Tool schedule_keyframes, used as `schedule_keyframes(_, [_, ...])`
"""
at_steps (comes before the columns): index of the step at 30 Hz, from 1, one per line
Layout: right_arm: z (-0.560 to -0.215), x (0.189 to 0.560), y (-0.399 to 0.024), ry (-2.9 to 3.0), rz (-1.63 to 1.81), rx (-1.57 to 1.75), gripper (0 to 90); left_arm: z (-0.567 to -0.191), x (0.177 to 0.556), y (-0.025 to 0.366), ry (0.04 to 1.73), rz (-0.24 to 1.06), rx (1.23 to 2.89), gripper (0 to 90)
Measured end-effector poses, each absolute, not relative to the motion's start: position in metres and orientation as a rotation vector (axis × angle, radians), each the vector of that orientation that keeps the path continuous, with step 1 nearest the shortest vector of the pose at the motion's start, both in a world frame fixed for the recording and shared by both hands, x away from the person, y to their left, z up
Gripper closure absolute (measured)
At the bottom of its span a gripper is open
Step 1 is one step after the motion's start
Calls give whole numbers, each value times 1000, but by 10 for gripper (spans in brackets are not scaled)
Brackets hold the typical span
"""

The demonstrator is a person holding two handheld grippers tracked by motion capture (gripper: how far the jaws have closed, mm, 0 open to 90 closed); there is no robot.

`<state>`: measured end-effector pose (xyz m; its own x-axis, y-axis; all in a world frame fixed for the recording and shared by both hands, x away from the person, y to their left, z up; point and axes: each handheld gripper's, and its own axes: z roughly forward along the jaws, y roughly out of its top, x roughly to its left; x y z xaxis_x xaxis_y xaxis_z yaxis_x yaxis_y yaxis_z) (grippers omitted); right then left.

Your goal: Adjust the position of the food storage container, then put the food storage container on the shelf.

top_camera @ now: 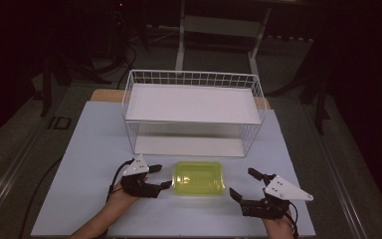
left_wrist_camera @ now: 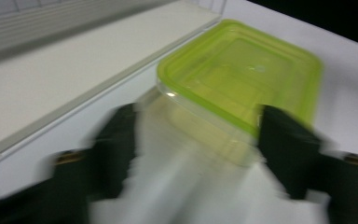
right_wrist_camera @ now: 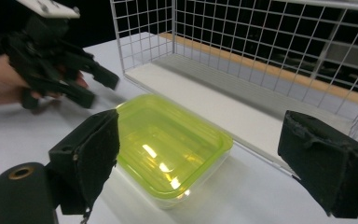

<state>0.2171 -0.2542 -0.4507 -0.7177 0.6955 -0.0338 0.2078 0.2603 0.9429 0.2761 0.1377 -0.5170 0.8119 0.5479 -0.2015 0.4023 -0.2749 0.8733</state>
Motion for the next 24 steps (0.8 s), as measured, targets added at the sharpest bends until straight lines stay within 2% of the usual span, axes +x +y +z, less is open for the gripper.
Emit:
schedule_keyframes(2, [-451, 217, -252, 2091, 1448, 794, 118, -513, 272, 141, 720, 156, 1877, 38])
schedule_keyframes(3, [-452, 217, -251, 2089, 1429, 790, 118, -510, 270, 143, 723, 140, 1857, 19])
schedule_keyframes(6, [-454, 217, -249, 2086, 1422, 805, 140, -503, 264, 146, 721, 91, 1818, 19])
schedule_keyframes(12, [-455, 221, -247, 2159, 1431, 795, 161, -494, 254, 142, 748, 80, 1783, 19])
schedule_keyframes(24, [-453, 238, -231, 2183, 1337, 945, 112, -477, 266, 118, 793, 105, 1872, 19])
